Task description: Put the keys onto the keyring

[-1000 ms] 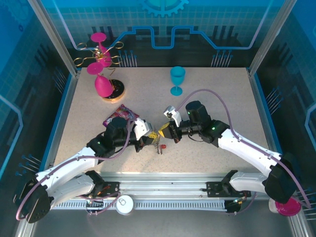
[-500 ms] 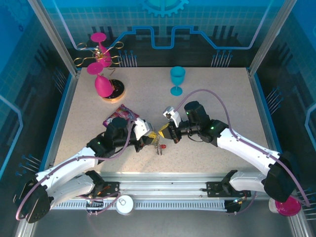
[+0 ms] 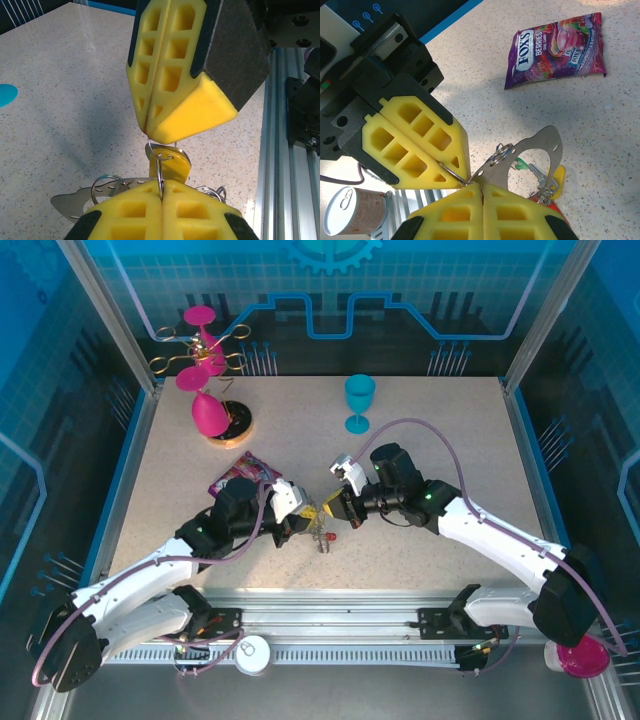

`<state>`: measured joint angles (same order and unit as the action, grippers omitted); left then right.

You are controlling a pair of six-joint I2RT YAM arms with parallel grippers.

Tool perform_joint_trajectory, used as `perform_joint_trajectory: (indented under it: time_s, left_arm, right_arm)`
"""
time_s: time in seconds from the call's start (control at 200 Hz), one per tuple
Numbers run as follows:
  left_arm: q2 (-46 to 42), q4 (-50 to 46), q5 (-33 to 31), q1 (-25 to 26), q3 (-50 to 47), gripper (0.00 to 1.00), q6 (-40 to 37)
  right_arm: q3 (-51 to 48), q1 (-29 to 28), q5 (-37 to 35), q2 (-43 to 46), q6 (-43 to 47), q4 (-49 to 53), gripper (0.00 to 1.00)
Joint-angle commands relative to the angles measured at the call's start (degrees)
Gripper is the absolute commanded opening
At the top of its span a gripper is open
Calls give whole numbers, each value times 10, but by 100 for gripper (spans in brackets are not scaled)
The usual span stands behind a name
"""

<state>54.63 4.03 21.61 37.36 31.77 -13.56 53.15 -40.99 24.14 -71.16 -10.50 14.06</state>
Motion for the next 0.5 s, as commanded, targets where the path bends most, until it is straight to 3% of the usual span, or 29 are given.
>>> perform_joint_trajectory:
  time_s: [0.0, 0.315, 0.495]
  left_arm:
    - [-22, 67, 18, 14, 16, 0, -12]
    - [-33, 129, -28, 34, -2, 0, -56]
    - [-33, 146, -24, 35, -7, 0, -50]
  right_arm:
    - [22, -4, -28, -13, -12, 11, 0]
    - [38, 10, -13, -33, -20, 66, 0]
    - [40, 20, 7, -29, -19, 70, 31]
